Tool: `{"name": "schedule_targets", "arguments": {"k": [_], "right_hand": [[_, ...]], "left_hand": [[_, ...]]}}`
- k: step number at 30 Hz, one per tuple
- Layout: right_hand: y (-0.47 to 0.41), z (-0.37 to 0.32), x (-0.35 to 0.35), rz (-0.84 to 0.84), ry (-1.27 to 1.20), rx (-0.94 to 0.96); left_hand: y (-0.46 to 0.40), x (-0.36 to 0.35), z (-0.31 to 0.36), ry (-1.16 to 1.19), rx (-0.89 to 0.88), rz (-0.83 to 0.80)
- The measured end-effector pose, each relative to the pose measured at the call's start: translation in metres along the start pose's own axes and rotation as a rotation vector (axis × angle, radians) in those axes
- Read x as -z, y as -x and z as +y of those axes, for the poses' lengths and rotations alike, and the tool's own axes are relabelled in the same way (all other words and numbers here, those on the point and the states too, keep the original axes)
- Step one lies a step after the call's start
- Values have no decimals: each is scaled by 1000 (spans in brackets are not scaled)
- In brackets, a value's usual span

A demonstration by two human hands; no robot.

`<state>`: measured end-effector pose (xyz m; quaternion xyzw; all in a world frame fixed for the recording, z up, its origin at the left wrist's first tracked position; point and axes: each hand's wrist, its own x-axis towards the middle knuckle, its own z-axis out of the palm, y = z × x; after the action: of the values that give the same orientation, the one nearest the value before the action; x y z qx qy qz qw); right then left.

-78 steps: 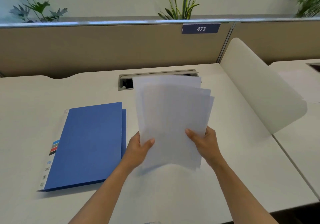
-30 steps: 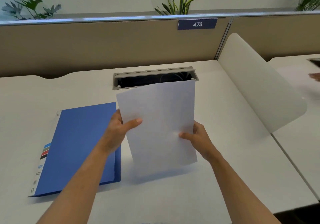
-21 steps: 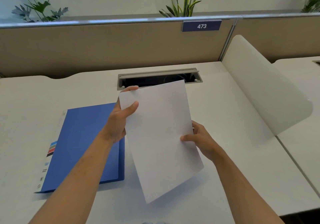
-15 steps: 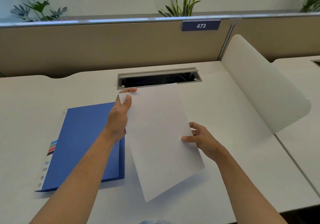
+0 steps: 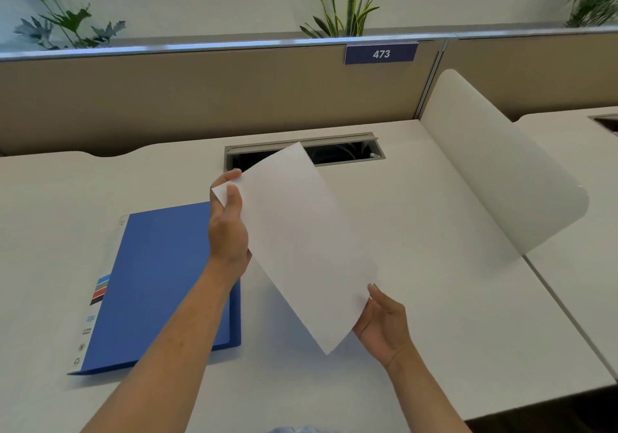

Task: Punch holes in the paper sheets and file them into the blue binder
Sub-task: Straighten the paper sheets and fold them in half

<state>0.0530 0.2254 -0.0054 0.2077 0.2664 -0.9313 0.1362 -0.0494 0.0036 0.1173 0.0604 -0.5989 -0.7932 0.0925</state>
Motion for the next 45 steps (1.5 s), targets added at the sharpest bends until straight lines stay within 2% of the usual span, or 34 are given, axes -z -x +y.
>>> {"name": "schedule_targets", "arguments": {"k": [7,11,14,16,19,24,29,32,35,40,45], "right_hand": [[-2,15,-14,131,76,171],[-10,15,-9,320,229,203],[-10,15,-8,413,367,204],[-10,15,-8,423,429,212],[-10,14,-11,401,464,213],[-10,14,-23,369,460,219],[-11,11,-32,358,431,225],[-10,9,-38,367,444,232],[-11,9,-41,423,372,233],[-16,11,-41,493,221,199],[-18,11,-45,426,223,194]], "left_hand": [[8,10,-15,-158,-75,-55],[12,15,-25,-199,-27,-32],[13,19,-38,-363,63,43],[18,20,-42,-495,39,34],[26,18,-44,-657,-140,-117],[39,13,-55,-904,-335,-488],[59,9,-84,-1165,-682,-779],[68,9,-95,-1218,-785,-934],[72,9,-104,-1285,-847,-979],[76,8,-106,-1323,-846,-1022],[80,10,-108,-1322,-874,-1037]]}}
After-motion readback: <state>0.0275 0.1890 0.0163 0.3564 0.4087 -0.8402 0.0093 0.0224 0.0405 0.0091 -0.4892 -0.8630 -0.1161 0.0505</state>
